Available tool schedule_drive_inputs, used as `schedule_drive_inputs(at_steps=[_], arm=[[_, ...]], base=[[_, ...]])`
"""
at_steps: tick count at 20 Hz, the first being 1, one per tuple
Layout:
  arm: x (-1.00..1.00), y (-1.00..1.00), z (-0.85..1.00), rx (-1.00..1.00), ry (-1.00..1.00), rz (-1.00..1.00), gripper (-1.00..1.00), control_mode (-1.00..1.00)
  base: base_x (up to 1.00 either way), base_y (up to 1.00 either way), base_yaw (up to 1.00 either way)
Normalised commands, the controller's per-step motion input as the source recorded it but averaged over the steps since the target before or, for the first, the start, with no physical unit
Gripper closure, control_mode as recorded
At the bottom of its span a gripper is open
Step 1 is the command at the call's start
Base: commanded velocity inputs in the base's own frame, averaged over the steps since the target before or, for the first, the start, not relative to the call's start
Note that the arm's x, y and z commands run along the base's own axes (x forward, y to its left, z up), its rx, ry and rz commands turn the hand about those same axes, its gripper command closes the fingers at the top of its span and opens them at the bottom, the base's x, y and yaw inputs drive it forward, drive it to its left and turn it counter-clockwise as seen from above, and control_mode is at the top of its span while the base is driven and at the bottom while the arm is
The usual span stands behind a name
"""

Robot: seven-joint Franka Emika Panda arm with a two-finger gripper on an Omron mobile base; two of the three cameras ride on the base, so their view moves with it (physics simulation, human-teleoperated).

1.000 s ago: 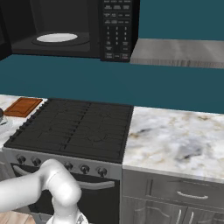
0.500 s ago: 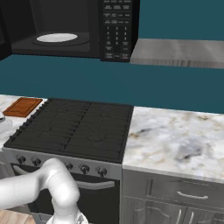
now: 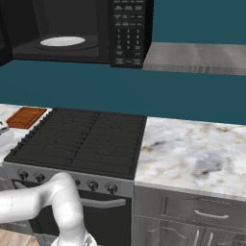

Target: Pick the marshmallow from the counter and place it in the microwave.

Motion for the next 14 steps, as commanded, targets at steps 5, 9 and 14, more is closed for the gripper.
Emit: schedule_drive_inputs(at_steps=[5,9,14], arm=[[0.46,0.14,-0.14,0.0,0.0,-0.01,-1.0,-1.0],[0.18,0.4,-0.37,0.0,0.0,-0.04,-1.0,-1.0],[0.15,0.48,-0.31,0.0,0.0,-0.06,-1.0,-1.0]], base=[[0.0,0.0,0.0],[0.0,0.0,0.0],[0.0,0.0,0.0]])
